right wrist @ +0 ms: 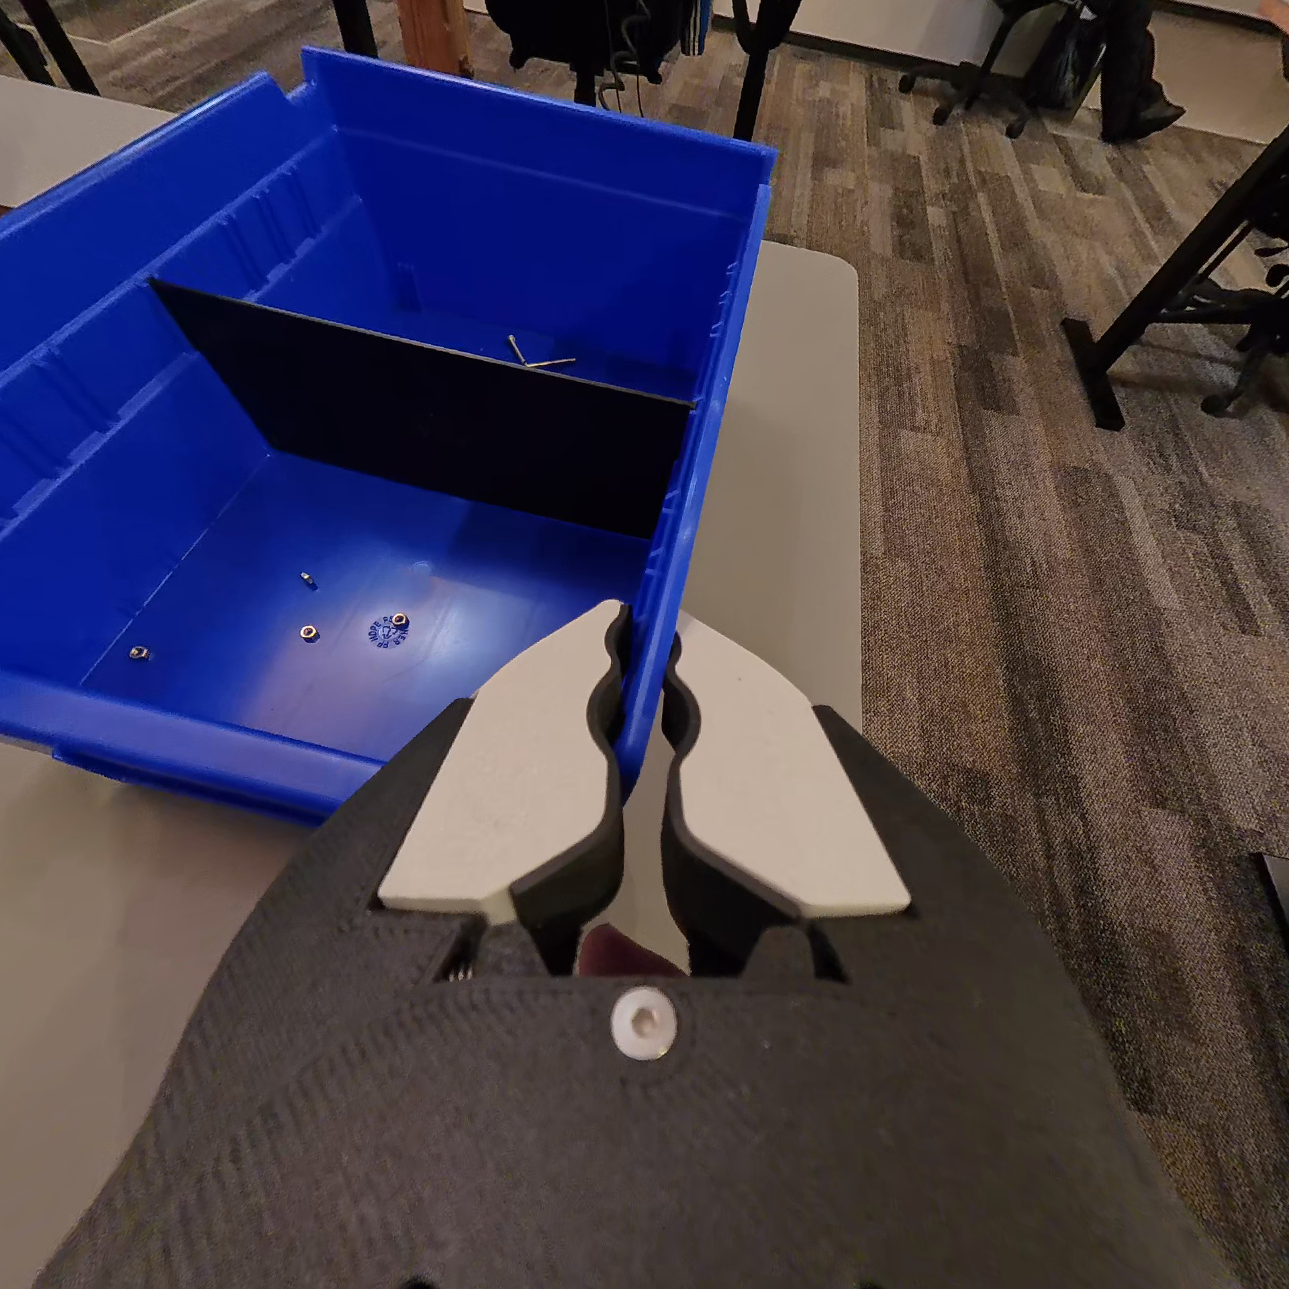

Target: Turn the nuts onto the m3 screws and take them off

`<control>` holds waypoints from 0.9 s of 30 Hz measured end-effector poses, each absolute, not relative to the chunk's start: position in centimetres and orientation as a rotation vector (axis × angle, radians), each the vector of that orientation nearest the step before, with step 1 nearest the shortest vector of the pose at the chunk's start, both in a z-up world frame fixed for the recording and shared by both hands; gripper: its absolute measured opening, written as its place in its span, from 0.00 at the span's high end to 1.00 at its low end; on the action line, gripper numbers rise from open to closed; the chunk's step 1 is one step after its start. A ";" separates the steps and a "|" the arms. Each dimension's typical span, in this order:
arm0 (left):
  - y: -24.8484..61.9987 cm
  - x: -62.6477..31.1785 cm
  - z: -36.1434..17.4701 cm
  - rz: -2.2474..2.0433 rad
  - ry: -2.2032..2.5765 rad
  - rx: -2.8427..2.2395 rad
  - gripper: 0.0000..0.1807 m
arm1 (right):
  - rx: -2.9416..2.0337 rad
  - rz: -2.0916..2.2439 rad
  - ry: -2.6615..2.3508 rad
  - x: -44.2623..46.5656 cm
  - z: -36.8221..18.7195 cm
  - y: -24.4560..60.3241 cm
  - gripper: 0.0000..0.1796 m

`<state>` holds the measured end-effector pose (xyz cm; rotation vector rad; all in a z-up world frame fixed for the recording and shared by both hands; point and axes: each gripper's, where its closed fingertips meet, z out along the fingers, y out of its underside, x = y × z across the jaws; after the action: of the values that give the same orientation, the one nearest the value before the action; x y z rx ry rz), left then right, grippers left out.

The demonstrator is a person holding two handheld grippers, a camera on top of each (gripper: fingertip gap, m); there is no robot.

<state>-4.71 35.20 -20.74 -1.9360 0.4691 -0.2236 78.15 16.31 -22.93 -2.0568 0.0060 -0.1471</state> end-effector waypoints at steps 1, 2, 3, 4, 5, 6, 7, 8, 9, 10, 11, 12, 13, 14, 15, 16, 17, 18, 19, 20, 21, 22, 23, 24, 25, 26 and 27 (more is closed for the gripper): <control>35.1 -4.8 -20.4 -0.247 0.449 -1.918 1.00 | -2.056 -0.150 0.004 78.1 -22.9 16.3 0.96; 34.9 -4.9 -20.2 -0.269 0.437 -1.910 1.00 | -2.056 -0.151 0.003 78.1 -22.9 16.3 0.96; 34.6 -4.9 -20.1 -0.288 0.440 -1.921 0.99 | -2.056 -0.151 0.002 78.1 -22.9 16.2 0.96; 34.5 -5.0 -20.0 -0.288 0.439 -1.928 0.98 | -2.055 -0.151 0.002 78.1 -22.9 16.2 0.96; 34.4 -5.3 -20.0 -0.264 0.435 -1.936 0.96 | -2.056 -0.153 0.001 78.1 -22.9 16.2 0.96; 34.3 -5.5 -20.2 -0.247 0.447 -1.963 0.95 | -2.057 -0.154 -0.001 78.1 -22.9 16.2 0.96; 34.2 -5.3 -20.6 -0.256 0.463 -1.995 0.94 | -2.057 -0.154 -0.002 78.1 -22.9 16.2 0.96; 34.1 -5.0 -20.5 -0.277 0.460 -1.999 0.92 | -2.056 -0.152 -0.002 78.1 -22.9 16.2 0.96; 34.0 -4.8 -20.5 -0.281 0.467 -2.011 0.91 | -2.056 -0.152 -0.003 78.1 -22.9 16.2 0.96; 34.0 -4.6 -20.6 -0.284 0.480 -2.020 0.90 | -2.055 -0.152 -0.004 78.1 -22.9 16.2 0.96; 34.0 -4.4 -20.7 -0.299 0.489 -2.032 0.88 | -2.055 -0.152 -0.005 78.1 -22.9 16.2 0.96; 34.2 -4.3 -20.7 -0.295 0.485 -2.043 0.87 | -2.055 -0.152 -0.006 78.1 -22.9 16.2 0.96; 34.4 -5.0 -20.3 -0.211 0.473 -2.040 0.86 | -2.055 -0.152 -0.007 78.1 -22.9 16.2 0.96; 34.5 -5.5 -19.7 -0.132 0.482 -2.023 0.85 | -2.053 -0.152 -0.007 78.1 -22.9 16.2 0.96; 34.2 -5.8 -19.4 -0.112 0.482 -2.033 0.84 | -2.051 -0.152 -0.007 78.1 -22.9 16.2 0.96; 34.1 -6.2 -19.2 -0.097 0.476 -2.049 0.83 | -2.051 -0.152 -0.008 78.1 -22.9 16.2 0.96; 34.3 -6.7 -19.4 -0.068 0.469 -2.071 0.79 | -2.053 -0.152 -0.008 78.1 -22.9 16.2 0.96; 34.5 -7.0 -20.2 -0.069 0.472 -2.117 0.74 | -2.054 -0.152 -0.009 78.2 -22.9 16.2 0.96; 34.5 -6.8 -21.3 -0.107 0.481 -2.174 0.71 | -2.054 -0.151 -0.008 78.2 -22.9 16.3 0.96; 34.7 -6.5 -22.2 -0.146 0.484 -2.204 0.70 | -2.054 -0.150 -0.008 78.2 -22.9 16.3 0.96; 34.8 -6.1 -23.0 -0.176 0.489 -2.227 0.71 | -2.053 -0.149 -0.008 78.2 -22.9 16.3 0.96; 34.7 -5.8 -24.0 -0.211 0.508 -2.259 0.77 | -2.052 -0.147 -0.006 78.2 -22.9 16.3 0.96; 34.8 -5.2 -24.6 -0.243 0.536 -2.257 0.87 | -2.051 -0.146 -0.006 78.2 -22.9 16.3 0.96; 35.2 -5.2 -24.9 -0.228 0.528 -2.225 0.94 | -2.050 -0.148 -0.007 78.2 -22.9 16.3 0.96; 35.6 -5.3 -24.9 -0.233 0.498 -2.198 0.96 | -2.049 -0.148 -0.007 78.2 -22.9 16.3 0.96; 35.7 -5.1 -24.8 -0.278 0.466 -2.185 0.96 | -2.046 -0.145 -0.005 78.2 -22.9 16.3 0.96; 35.8 -5.0 -24.8 -0.291 0.464 -2.175 0.97 | -2.043 -0.141 -0.004 78.2 -22.9 16.3 0.96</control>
<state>-4.97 35.81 -24.75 -2.1746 0.4641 -0.2913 78.16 16.29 -22.91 -2.0430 -0.0038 -0.1411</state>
